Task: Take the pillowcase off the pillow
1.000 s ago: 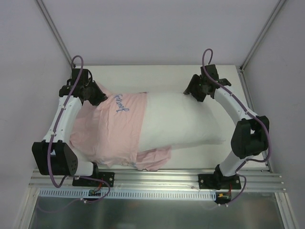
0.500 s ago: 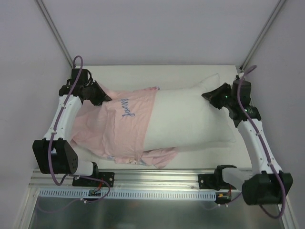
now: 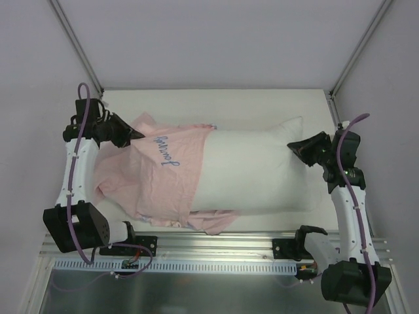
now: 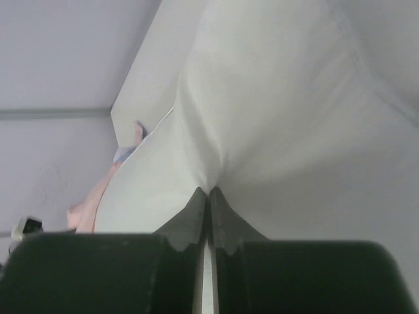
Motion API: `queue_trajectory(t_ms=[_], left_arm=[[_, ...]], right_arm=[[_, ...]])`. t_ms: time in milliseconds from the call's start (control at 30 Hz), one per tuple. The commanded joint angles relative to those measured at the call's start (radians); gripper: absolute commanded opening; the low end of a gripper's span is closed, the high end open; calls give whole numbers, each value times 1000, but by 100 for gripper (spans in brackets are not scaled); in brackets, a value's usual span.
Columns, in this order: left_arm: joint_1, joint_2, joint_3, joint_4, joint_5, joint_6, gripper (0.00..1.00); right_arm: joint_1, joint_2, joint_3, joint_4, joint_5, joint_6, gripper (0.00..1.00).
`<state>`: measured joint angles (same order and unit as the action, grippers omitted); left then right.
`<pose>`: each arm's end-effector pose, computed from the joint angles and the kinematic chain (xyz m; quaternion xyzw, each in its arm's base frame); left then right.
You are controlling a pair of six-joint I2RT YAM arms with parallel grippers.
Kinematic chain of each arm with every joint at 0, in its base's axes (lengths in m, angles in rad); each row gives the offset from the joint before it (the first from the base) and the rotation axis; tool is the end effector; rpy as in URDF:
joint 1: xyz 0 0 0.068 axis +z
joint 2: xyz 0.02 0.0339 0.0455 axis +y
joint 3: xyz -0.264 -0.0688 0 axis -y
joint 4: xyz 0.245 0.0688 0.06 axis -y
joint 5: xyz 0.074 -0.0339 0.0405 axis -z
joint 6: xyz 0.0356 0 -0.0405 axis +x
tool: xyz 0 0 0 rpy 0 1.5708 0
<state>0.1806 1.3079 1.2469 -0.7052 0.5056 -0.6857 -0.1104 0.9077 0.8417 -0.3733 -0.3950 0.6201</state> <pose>0.2740 0.0325 0.3405 -0.2851 0.8497 -0.3176 0.3096 0.2029 -0.0087 0.3198 0.1974 0.8107 0.2928 0.4669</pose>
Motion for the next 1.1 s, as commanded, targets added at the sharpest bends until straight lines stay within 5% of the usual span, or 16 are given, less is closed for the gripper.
queue_trajectory(t_ms=[0, 333, 467, 533, 567, 600, 700, 800, 1067], left_arm=[[196, -45, -7, 46, -151, 35, 0], [201, -29, -24, 73, -38, 51, 0], [118, -12, -14, 95, -41, 75, 0], [35, 19, 11, 95, -53, 104, 0], [-65, 62, 32, 95, -56, 104, 0], [-122, 86, 39, 93, -58, 106, 0], [-306, 168, 65, 93, -110, 109, 0], [-358, 183, 42, 108, -151, 72, 0], [-417, 157, -24, 153, -150, 74, 0]], right_arm=[[-135, -32, 31, 65, 206, -31, 1], [-161, -21, 31, 91, 84, -66, 1], [-4, 43, 179, 6, 93, -209, 1], [134, 103, 255, -61, 197, -310, 15], [176, 127, 322, -116, 226, -339, 49], [211, 176, 350, -145, 282, -385, 63], [291, 224, 416, -239, 388, -408, 90], [328, 234, 404, -297, 546, -405, 99], [354, 201, 353, -271, 619, -413, 98]])
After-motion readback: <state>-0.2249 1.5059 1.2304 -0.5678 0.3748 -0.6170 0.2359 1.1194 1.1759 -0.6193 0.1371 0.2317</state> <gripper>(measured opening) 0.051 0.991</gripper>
